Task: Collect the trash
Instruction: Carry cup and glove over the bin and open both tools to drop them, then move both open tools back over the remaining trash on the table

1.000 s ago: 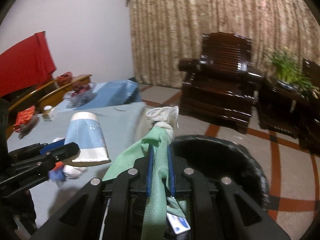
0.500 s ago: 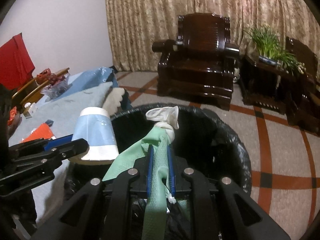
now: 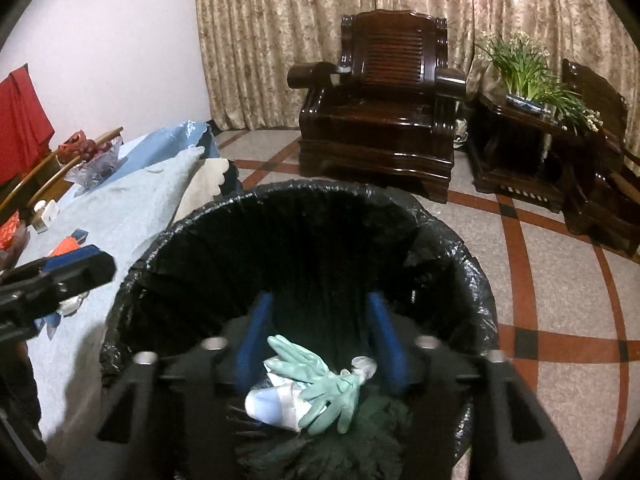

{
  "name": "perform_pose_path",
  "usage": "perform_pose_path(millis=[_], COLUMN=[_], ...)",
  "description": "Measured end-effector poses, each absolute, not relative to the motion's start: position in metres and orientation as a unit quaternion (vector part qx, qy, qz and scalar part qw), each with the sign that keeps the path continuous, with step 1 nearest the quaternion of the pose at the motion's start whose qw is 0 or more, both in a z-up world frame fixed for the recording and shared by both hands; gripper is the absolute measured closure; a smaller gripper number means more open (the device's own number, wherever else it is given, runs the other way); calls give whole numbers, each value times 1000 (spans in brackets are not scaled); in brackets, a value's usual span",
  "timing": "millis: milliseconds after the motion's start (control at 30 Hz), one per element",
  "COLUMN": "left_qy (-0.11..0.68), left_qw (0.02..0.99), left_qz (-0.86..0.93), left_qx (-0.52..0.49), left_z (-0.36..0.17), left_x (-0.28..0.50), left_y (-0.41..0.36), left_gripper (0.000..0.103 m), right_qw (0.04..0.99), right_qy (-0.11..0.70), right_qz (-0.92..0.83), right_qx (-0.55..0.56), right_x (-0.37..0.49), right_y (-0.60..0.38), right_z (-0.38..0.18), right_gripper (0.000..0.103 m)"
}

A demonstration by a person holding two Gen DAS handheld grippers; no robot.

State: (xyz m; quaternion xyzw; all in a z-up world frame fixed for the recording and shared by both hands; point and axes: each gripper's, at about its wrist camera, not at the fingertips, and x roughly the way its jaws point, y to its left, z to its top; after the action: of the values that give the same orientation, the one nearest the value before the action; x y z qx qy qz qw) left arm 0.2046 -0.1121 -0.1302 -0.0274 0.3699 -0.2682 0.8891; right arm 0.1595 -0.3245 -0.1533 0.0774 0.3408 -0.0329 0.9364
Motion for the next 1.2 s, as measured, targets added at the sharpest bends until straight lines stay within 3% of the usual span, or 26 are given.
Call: perform_pose_path(millis=[100,167,700,1133,1200], left_qy=[356,349,295,293,296], left_qw=[900,906,952,953,951], left_qz=[-251,-236,-39,53,62], left_qx=[-33,-40,-66,-59,-62], left_z=[-120,-111,-67,-82,-88], left_x=[201,199,146,126,124], left_y=[-95,-81,99,179,187], left_gripper=[15,12,9,9,9], right_qw=[943,947,954,943,941], right_qy=[325,313,280,278,284], right_qz=[-28,-16,102,182,186], right_qx=[72,67,36,5,1], right_x=[157,157,174,189,193], right_y=[-315,-304,-185,-71,-59], right_z=[-143,-134,-100,-116,-124], right_gripper=[11,6,6,7,11])
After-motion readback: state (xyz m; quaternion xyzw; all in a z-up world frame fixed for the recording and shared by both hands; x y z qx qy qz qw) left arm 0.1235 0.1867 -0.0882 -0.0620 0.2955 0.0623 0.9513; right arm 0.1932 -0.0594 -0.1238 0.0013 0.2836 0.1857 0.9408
